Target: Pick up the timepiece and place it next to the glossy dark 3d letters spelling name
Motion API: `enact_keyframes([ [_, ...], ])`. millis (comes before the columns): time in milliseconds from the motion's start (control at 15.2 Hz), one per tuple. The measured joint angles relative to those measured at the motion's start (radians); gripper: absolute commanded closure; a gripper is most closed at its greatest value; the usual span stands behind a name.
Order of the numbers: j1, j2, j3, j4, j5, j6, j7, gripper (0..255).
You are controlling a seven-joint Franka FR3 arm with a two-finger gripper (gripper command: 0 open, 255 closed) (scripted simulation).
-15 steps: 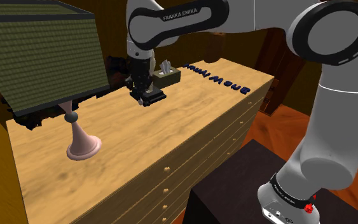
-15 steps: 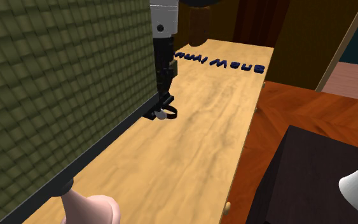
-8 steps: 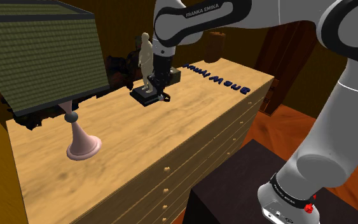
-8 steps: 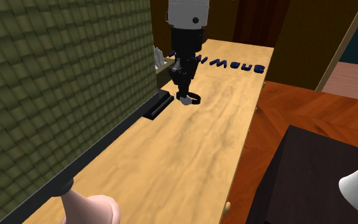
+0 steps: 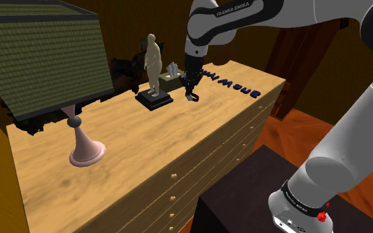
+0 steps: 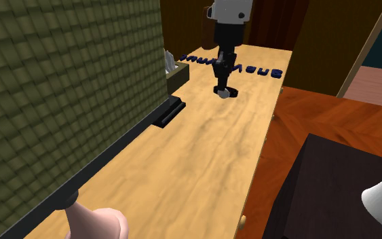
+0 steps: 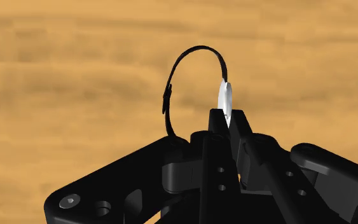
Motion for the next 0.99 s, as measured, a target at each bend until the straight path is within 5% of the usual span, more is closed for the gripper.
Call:
enact_keyframes([
  [990, -0.175, -0.090, -0.199, -0.094, -0.017, -0.034, -0.365, 255],
])
